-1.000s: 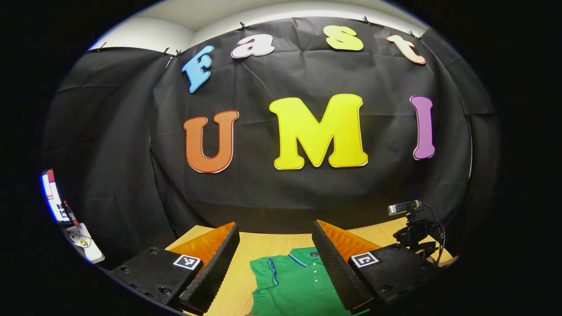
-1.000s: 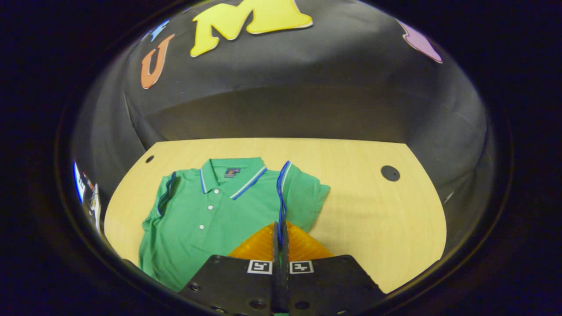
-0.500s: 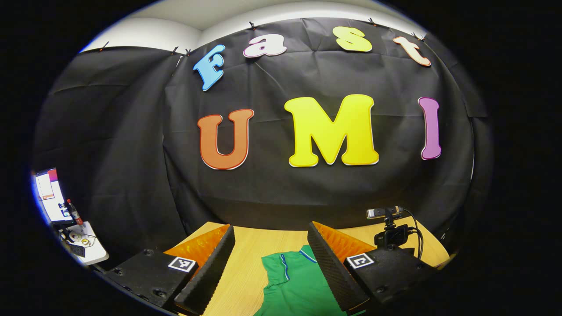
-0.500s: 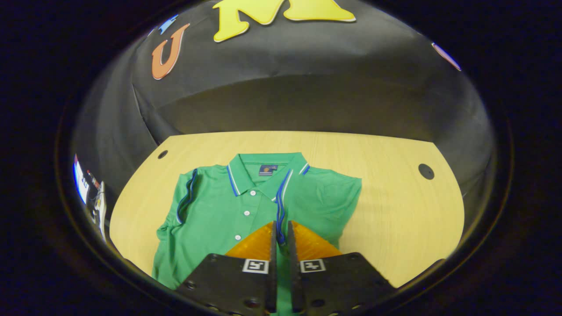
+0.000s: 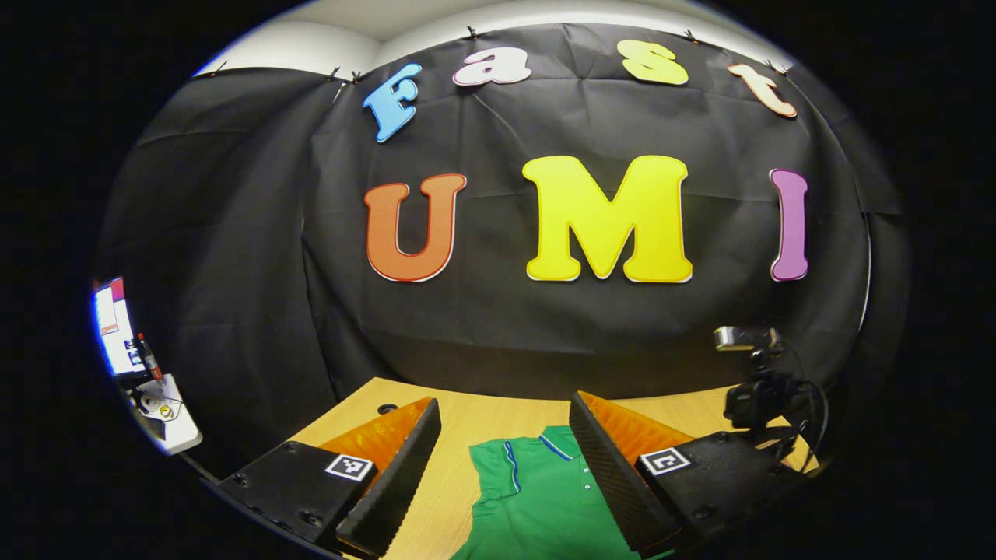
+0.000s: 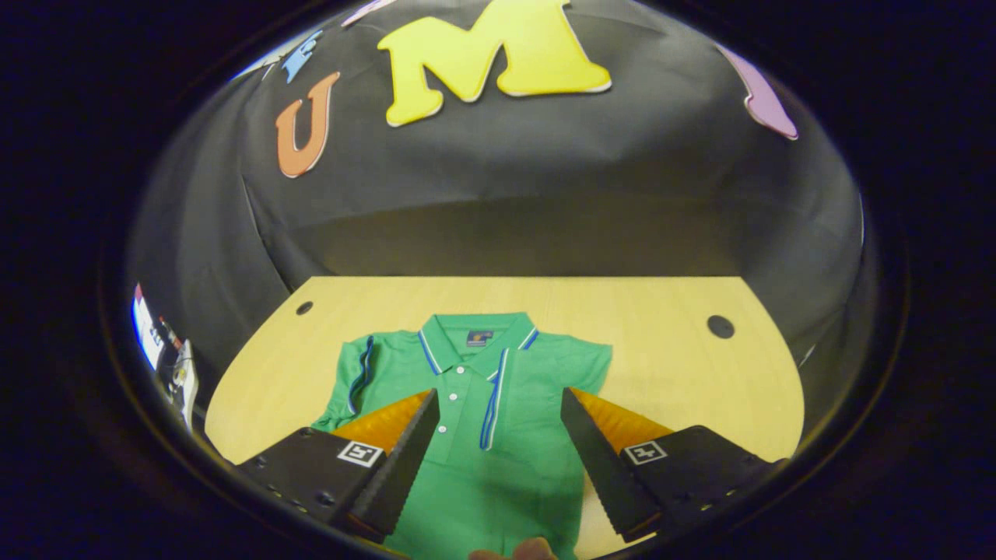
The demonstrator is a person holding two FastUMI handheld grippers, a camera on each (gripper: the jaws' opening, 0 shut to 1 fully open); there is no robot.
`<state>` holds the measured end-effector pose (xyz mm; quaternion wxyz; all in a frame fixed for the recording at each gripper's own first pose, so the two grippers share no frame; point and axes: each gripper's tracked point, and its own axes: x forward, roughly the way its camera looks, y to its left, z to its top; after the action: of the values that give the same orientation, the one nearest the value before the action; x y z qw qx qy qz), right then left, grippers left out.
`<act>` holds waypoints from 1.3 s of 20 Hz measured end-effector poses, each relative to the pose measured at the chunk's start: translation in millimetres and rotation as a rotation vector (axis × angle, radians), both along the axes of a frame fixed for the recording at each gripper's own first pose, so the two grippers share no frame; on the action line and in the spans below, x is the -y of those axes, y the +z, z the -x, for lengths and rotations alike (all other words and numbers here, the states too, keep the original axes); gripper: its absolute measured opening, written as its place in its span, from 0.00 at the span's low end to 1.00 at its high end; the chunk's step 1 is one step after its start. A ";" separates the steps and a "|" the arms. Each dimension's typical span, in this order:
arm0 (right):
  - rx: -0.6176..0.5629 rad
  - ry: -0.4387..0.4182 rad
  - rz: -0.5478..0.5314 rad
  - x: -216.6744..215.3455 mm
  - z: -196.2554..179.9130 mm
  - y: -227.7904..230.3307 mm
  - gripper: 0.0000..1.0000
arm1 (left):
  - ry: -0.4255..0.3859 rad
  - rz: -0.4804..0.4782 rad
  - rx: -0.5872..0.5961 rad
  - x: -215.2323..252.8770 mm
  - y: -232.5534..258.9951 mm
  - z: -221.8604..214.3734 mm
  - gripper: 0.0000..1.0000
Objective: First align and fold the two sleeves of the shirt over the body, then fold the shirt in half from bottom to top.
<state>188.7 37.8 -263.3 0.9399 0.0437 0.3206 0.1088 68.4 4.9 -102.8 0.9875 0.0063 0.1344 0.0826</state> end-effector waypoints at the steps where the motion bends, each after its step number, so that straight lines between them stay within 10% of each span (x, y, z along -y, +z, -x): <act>1: 0.028 -0.024 0.015 10.7 8.2 13.8 0.96 | -0.023 -0.013 -0.010 -0.4 -10.1 -6.5 1.00; 12: 0.201 -0.214 0.156 85.3 138.6 121.4 0.92 | -0.145 0.045 -0.282 -8.0 -185.9 -57.0 1.00; 26: 0.092 -0.271 0.230 108.5 172.0 91.2 0.96 | -0.145 0.041 -0.480 -23.2 -308.0 -93.5 0.94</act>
<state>16.8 -70.7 -172.1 0.9585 -0.0260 0.2786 -0.0544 161.8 28.1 -410.8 0.9306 0.0153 0.3658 0.0051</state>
